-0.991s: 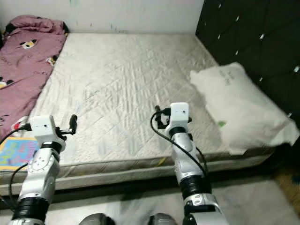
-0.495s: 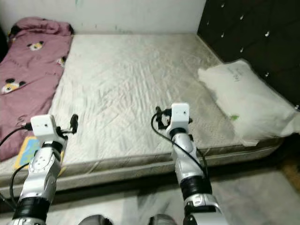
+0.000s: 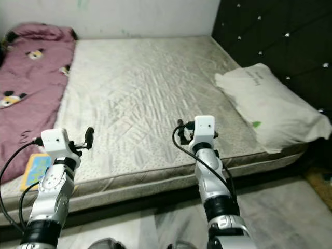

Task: Clean up the room

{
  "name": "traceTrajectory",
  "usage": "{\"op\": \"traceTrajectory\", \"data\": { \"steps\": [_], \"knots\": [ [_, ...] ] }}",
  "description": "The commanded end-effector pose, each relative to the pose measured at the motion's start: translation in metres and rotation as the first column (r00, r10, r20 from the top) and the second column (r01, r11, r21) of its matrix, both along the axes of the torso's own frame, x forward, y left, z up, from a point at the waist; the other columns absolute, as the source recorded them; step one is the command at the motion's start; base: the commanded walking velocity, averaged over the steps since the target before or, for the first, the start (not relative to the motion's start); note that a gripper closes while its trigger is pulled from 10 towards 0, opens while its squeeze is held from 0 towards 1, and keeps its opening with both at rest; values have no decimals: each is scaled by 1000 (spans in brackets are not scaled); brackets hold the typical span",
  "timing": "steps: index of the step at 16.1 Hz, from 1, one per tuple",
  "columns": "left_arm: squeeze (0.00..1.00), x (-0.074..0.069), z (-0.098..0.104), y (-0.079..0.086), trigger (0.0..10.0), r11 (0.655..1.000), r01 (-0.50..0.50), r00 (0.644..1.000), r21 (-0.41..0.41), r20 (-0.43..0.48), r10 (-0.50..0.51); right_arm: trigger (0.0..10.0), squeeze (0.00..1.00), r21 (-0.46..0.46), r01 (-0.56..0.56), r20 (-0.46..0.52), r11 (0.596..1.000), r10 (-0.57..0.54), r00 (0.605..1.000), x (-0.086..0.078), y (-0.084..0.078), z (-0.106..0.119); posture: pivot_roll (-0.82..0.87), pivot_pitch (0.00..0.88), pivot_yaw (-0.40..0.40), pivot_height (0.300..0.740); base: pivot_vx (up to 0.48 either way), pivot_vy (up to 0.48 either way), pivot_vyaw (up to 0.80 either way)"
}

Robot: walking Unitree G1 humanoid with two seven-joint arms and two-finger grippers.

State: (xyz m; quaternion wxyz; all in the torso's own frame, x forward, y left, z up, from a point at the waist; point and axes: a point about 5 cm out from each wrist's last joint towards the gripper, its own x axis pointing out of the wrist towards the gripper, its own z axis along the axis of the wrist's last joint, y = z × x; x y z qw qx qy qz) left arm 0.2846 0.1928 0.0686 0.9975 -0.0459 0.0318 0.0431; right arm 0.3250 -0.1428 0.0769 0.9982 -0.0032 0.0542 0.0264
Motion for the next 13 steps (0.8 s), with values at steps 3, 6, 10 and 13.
{"op": "traceTrajectory", "data": {
  "steps": [3,6,10,13],
  "knots": [
    [0,1,2,0,10000,1000,3,1000,-4,10,-3,10000,0,6,-1,7,1000,1,1000,2,0,4,-77,0,-40,740,336,0,0],
    [0,1,3,-1,10000,1000,7,1000,-5,11,-7,10000,0,7,-2,6,1000,2,1000,2,-1,4,-77,0,-41,740,335,0,0],
    [0,1,2,-1,10000,1000,2,1000,-3,3,-2,10000,0,10,0,4,1000,0,1000,2,-1,4,-76,0,-41,740,83,0,0],
    [0,1,0,1,10000,1000,-11,1000,-5,-8,11,10000,0,14,0,5,1000,0,1000,2,-1,4,-72,0,-45,740,0,106,0]
  ]
}}
